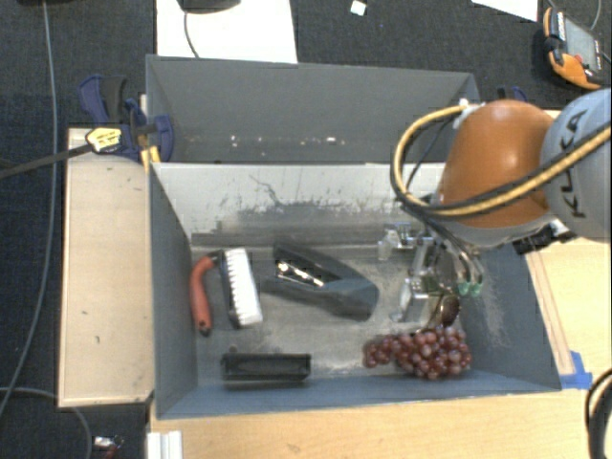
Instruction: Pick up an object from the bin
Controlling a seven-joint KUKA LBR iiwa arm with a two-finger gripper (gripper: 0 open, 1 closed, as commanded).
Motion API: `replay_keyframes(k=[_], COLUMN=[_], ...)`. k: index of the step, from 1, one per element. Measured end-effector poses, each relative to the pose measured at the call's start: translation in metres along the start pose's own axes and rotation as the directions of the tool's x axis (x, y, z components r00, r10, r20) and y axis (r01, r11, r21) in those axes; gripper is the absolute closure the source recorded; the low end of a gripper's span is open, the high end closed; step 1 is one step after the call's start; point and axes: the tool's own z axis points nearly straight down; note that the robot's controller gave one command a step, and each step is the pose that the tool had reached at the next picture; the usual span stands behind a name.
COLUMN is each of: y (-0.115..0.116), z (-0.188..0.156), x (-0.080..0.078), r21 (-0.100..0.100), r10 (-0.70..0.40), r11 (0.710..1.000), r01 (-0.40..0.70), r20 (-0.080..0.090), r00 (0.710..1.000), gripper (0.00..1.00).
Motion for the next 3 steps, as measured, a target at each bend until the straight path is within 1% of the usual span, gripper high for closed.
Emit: replay_keyframes(k=[1, 2, 3], y=[0.000, 0.064, 0.072], z=[-0.003, 0.116, 0.040], x=[-0.002, -0.036, -0.025], r21=[0.000, -0.004, -0.002], r10=[0.000, 0.176, 0.182], r11=[1.000, 0.984, 0.983], r01=[0.000, -0.176, -0.182], r20=[0.007, 0.018, 0.016], r00=[1.000, 0.984, 0.983], gripper=[0.00, 0.00, 0.00])
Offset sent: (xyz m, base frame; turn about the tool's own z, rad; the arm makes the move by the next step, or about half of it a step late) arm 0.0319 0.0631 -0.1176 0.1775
